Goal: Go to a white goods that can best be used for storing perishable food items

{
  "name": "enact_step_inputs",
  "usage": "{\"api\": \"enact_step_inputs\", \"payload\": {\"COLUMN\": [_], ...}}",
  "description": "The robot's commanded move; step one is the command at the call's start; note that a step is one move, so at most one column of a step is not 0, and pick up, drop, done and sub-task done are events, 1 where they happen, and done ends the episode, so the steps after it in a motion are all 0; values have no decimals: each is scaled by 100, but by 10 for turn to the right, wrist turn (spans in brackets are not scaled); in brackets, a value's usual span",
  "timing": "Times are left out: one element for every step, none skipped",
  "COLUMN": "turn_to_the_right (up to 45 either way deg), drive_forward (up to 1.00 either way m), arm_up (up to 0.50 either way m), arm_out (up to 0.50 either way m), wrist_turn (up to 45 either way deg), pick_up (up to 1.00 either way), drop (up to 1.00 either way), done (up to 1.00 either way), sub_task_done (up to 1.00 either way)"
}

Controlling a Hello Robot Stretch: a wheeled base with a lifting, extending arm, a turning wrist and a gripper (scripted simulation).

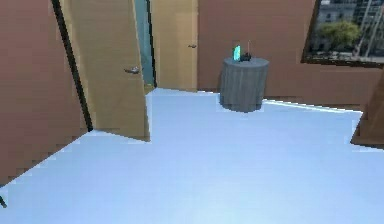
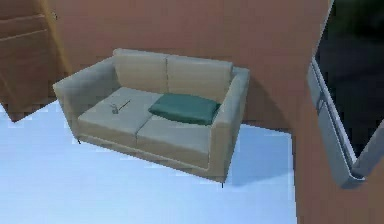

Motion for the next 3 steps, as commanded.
{"api": "enact_step_inputs", "payload": {"turn_to_the_right": [-450,-180,-30], "drive_forward": [0,0,0], "arm_up": [0,0,0], "arm_out": [0,0,0], "wrist_turn": [0,0,0], "pick_up": [0,0,0], "drop": [0,0,0], "done": [0,0,0], "sub_task_done": [0,0,0]}}
